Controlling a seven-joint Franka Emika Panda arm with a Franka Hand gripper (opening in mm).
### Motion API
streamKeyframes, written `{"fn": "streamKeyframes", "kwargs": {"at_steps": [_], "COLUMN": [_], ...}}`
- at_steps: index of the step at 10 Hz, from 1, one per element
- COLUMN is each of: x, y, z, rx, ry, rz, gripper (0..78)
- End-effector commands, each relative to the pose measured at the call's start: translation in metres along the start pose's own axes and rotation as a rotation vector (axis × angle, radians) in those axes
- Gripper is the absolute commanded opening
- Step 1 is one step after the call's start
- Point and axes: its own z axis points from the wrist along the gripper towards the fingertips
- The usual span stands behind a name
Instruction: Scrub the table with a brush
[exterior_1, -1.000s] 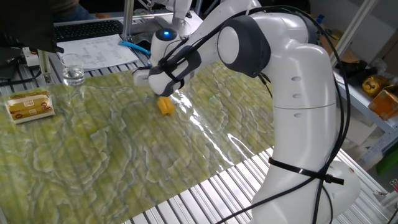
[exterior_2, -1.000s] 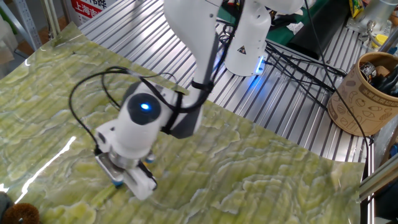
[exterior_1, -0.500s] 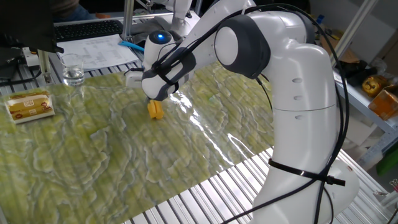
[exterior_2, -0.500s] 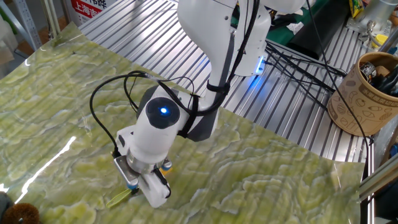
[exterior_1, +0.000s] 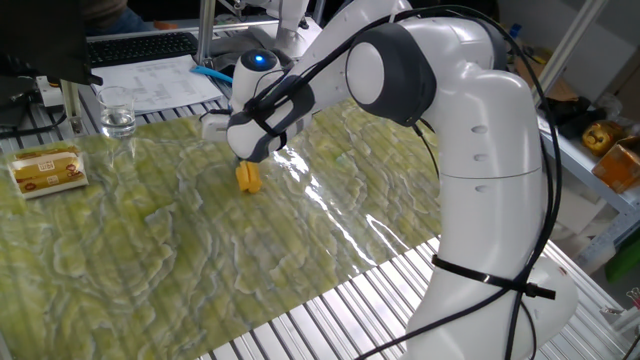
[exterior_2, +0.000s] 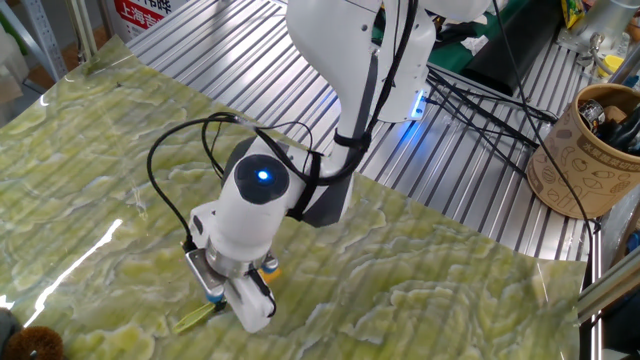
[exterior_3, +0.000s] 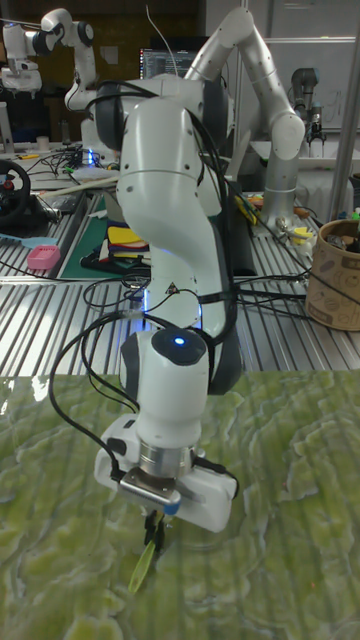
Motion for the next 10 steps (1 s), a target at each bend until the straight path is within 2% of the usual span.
{"fn": "streamKeyframes", "kwargs": {"at_steps": [1,2,3,4,5,10], "x": [0.023,0.023,0.023,0.023,0.024,0.024], "y": [0.020,0.020,0.019,0.019,0.019,0.010], "z": [-0.025,-0.025,-0.027,-0.028,-0.028,-0.012], "rx": [-0.152,-0.165,-0.192,-0.199,-0.197,-0.195], "ry": [0.099,0.107,0.122,0.134,0.131,0.062], "rz": [0.162,0.168,0.174,0.166,0.148,0.035], "gripper": [1.7,1.7,1.7,1.7,1.7,1.7]}}
